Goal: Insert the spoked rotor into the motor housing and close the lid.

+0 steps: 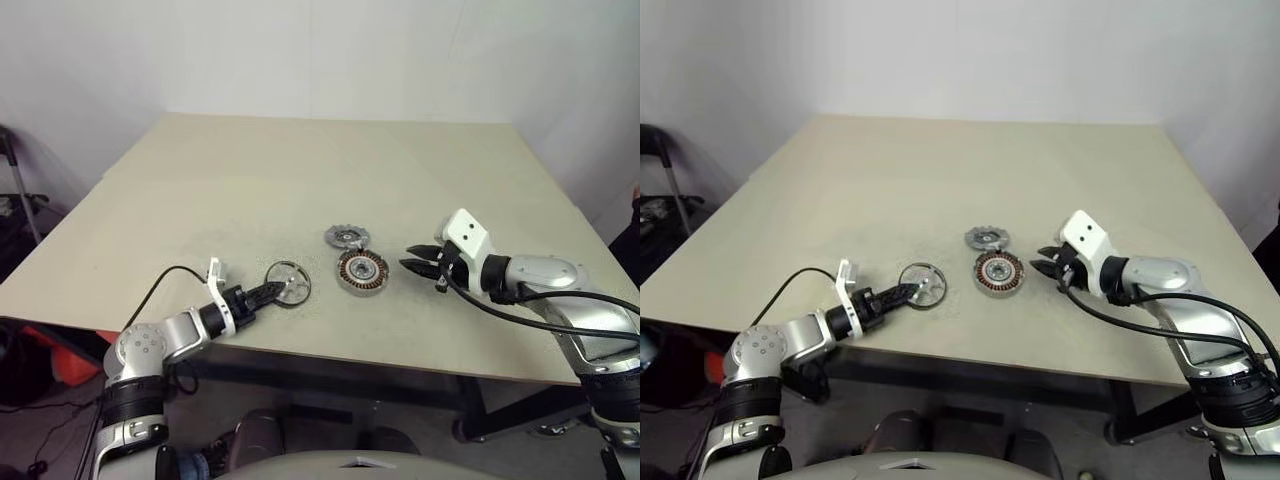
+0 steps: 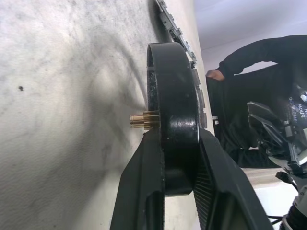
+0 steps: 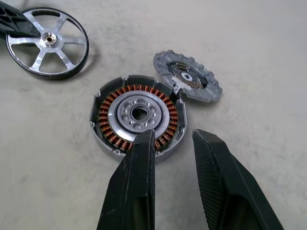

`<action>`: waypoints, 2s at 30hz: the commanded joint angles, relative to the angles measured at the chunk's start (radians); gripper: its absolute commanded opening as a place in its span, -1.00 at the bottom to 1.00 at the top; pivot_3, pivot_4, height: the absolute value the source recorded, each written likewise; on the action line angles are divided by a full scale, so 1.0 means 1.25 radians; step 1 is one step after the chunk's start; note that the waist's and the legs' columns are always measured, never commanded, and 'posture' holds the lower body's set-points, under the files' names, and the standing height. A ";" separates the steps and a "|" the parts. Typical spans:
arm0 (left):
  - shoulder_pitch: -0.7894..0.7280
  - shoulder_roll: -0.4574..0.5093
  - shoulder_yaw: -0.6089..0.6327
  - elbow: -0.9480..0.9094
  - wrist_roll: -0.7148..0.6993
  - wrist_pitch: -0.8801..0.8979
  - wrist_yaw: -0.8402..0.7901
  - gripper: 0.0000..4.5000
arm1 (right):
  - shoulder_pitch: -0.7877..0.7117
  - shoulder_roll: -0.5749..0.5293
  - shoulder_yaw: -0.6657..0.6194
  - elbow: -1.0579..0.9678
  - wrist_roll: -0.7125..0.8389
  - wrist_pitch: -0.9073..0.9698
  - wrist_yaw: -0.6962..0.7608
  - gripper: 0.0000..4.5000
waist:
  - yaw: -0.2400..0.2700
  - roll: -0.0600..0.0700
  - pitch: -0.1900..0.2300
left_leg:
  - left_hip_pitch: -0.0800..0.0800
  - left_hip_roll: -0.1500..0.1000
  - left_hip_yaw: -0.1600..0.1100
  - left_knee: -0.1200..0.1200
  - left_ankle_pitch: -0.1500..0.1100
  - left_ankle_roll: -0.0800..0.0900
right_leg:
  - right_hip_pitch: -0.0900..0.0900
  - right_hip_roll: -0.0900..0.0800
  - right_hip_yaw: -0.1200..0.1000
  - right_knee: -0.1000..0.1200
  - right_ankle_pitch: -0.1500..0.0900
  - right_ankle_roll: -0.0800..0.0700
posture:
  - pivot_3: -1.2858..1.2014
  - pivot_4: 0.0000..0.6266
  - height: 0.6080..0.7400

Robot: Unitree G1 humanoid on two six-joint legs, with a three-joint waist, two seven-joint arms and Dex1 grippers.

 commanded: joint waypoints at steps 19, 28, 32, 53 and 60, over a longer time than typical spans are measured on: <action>-0.293 -0.117 -0.011 0.236 -0.005 -0.015 -0.031 -0.82 | 0.160 -0.067 -0.118 -0.114 0.075 0.012 0.064 -0.44 | -0.003 -0.007 0.003 | -0.015 0.000 -0.001 0.005 -0.005 0.009 | -0.009 -0.001 -0.002 0.001 0.003 -0.003 | 0.03 -1.00 1.00; -0.348 -0.177 -0.095 0.387 0.093 -0.096 -0.109 -0.82 | 0.159 -0.052 -0.106 -0.154 0.079 0.040 0.020 -0.44 | 0.000 -0.007 0.003 | -0.014 -0.001 0.000 0.008 -0.008 0.014 | -0.005 -0.003 -0.002 0.001 0.002 -0.002 | 0.03 -1.00 1.00; -0.356 -0.186 -0.104 0.407 0.110 -0.102 -0.139 -0.82 | 0.162 -0.056 -0.109 -0.154 0.076 0.041 0.011 -0.44 | 0.000 -0.007 0.003 | -0.013 -0.002 0.000 0.009 -0.008 0.013 | -0.005 -0.004 -0.002 0.000 0.001 0.000 | 0.03 -1.00 1.00; -0.361 -0.208 -0.111 0.388 0.134 -0.081 -0.175 -0.82 | 0.151 -0.051 -0.089 -0.152 0.070 0.036 -0.008 -0.44 | 0.002 -0.007 0.003 | -0.015 -0.002 0.000 0.009 -0.008 0.014 | -0.005 -0.005 -0.003 0.001 0.003 -0.002 | 0.03 -1.00 1.00; -0.356 -0.203 -0.129 0.408 0.168 -0.105 -0.184 -0.82 | 0.150 -0.048 -0.087 -0.149 0.067 0.035 -0.016 -0.44 | 0.001 -0.007 0.003 | -0.015 -0.002 0.000 0.009 -0.008 0.015 | -0.005 -0.005 -0.003 0.001 0.003 -0.002 | 0.03 -1.00 1.00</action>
